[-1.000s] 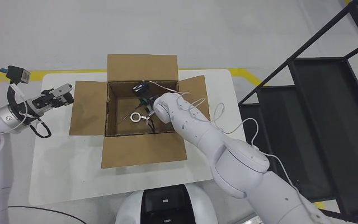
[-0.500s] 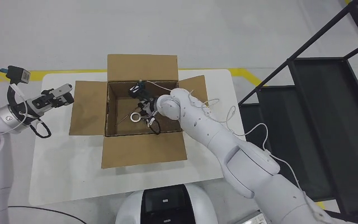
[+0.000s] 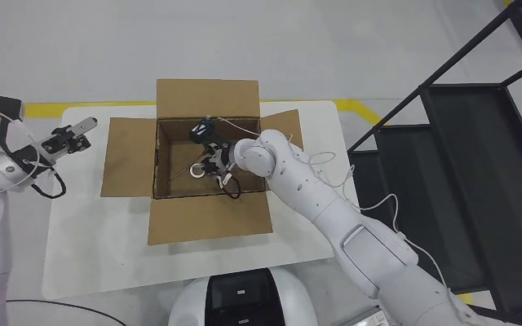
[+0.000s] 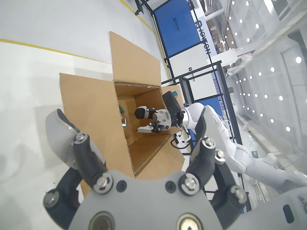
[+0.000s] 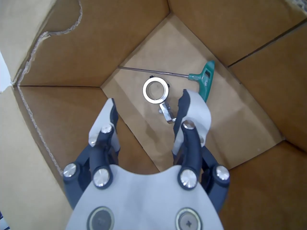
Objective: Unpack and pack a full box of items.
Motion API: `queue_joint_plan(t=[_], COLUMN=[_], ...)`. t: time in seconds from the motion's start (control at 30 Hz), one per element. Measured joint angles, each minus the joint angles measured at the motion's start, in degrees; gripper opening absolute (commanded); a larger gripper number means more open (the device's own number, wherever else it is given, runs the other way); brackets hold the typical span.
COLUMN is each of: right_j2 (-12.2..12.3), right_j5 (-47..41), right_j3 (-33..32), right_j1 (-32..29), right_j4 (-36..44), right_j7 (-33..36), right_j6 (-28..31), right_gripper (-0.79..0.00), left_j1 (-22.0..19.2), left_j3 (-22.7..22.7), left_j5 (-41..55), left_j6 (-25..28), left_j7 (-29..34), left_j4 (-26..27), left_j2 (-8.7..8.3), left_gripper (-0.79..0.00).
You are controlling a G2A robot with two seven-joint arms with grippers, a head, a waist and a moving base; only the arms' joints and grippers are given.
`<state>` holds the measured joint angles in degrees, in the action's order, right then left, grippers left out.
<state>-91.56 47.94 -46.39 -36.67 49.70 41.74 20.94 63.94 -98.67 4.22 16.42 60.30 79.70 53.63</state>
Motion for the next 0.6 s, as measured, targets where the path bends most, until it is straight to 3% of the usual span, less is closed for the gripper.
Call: queue_joint_plan(t=[0.17, 0.37, 0.4, 0.43, 0.5, 0.6], right_j2=[0.01, 0.0, 0.0, 0.0, 0.0, 0.0], right_j5=[0.0, 0.0, 0.0, 0.0, 0.0, 0.0], right_j3=[0.0, 0.0, 0.0, 0.0, 0.0, 0.0], right_j1=[0.0, 0.0, 0.0, 0.0, 0.0, 0.0], right_j4=[0.01, 0.01, 0.01, 0.01, 0.01, 0.01], right_j7=[0.0, 0.0, 0.0, 0.0, 0.0, 0.0], right_j6=[0.0, 0.0, 0.0, 0.0, 0.0, 0.0], right_gripper=[0.0, 0.0, 0.0, 0.0, 0.0, 0.0], left_j1=[-2.9, -8.36, -9.4, -10.1, -11.48, -12.8], left_j3=[3.07, 8.83, 9.61, 10.12, 11.1, 11.74], left_j5=[-3.93, -0.06, 2.37, 4.08, 6.35, 7.48], left_j6=[-0.71, 1.21, 1.7, 2.22, 3.38, 4.69], left_j7=[2.78, 10.26, 11.98, 13.38, 16.04, 17.87], left_j4=[-6.68, -18.1, -20.13, -21.45, -23.95, -26.09], left_j2=[-0.23, 0.36, 0.52, 0.62, 0.74, 0.68], left_gripper=[0.0, 0.0, -0.028, -0.406, -0.785, -0.785])
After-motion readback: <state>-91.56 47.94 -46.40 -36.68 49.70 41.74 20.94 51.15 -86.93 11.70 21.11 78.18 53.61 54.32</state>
